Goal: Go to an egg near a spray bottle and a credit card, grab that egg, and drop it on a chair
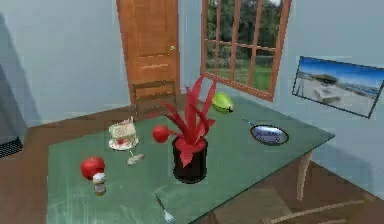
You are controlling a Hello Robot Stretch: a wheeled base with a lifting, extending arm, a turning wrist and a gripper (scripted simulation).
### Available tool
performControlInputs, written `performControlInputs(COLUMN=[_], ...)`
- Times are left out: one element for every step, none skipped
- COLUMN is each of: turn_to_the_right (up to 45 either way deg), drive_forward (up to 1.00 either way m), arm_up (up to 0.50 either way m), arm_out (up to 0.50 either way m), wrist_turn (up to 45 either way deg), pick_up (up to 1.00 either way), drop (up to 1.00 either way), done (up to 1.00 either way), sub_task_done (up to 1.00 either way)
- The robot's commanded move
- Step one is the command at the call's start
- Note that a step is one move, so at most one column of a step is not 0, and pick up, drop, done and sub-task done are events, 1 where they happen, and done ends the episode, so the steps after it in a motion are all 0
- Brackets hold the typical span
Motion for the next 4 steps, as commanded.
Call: performControlInputs(turn_to_the_right=[45.0,33.0,-45.0,-45.0], drive_forward=[0.00,0.00,0.00,0.00], arm_up=[0.00,0.00,0.00,0.00], arm_out=[0.00,0.00,0.00,0.00], wrist_turn=[0.0,0.0,0.0,0.0], pick_up=[0.00,0.00,0.00,0.00], drop=[0.00,0.00,0.00,0.00], done=[0.00,0.00,0.00,0.00], sub_task_done=[0.00,0.00,0.00,0.00])
